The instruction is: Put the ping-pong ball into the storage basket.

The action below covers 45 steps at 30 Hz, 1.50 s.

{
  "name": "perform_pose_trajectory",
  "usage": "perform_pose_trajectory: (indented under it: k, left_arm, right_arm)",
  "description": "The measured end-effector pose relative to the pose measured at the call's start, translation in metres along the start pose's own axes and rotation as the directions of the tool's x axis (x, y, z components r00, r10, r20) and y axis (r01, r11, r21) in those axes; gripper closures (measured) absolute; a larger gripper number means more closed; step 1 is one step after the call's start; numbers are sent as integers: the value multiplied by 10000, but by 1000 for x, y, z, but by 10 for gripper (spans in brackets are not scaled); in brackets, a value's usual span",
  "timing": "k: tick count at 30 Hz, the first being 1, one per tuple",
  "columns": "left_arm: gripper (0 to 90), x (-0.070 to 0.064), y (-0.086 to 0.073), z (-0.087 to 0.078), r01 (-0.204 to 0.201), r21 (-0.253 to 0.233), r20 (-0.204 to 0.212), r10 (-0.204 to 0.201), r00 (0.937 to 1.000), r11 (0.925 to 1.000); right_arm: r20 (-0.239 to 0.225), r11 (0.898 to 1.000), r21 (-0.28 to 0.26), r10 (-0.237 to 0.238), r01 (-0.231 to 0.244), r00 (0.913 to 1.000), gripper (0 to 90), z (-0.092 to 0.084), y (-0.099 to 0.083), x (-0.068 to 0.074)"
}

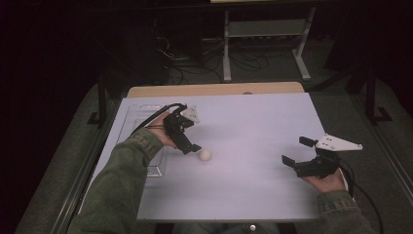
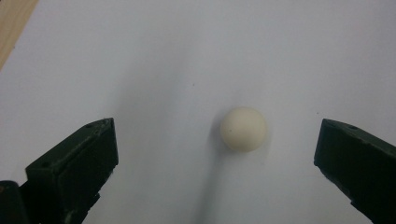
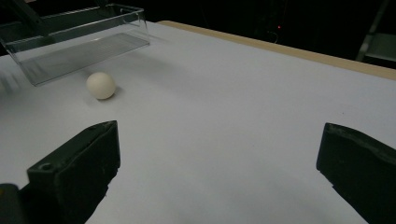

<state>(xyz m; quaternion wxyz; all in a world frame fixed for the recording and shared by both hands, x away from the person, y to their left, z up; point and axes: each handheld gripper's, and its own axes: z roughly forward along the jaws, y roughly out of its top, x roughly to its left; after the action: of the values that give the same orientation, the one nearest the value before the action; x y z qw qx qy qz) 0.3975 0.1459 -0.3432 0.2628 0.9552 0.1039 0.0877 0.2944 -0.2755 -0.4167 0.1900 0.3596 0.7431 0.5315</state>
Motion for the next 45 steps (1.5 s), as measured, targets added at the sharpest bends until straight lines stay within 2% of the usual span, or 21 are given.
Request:
perform_pose_trajectory:
  k: [14, 24, 29, 38, 45]
  left_arm:
    - [0, -5, 5, 16, -205, 211, 256, 199, 9995, 9996]
    - [0, -6, 6, 28, -330, 596, 456, 303, 9985, 9977]
    - [0, -8, 7, 35, -467, 870, 533, 421, 9977, 9951]
    - [0, -9, 8, 42, -554, 1025, 662, 488, 9966, 9932]
    - [0, -12, 8, 50, -837, 1167, 821, 744, 9938, 9896]
  right_arm:
    - [-8, 10000, -2, -5, 5, 10000, 0, 0, 0, 0]
    - [-13, 10000, -8, -5, 5, 10000, 0, -1, 0, 0]
    - [-17, 10000, -17, 2, -2, 10000, 0, -1, 0, 0]
    - [-24, 10000, -31, 12, -12, 10000, 0, -1, 0, 0]
    - [-23, 9999, -88, 90, -90, 10000, 0, -2, 0, 0]
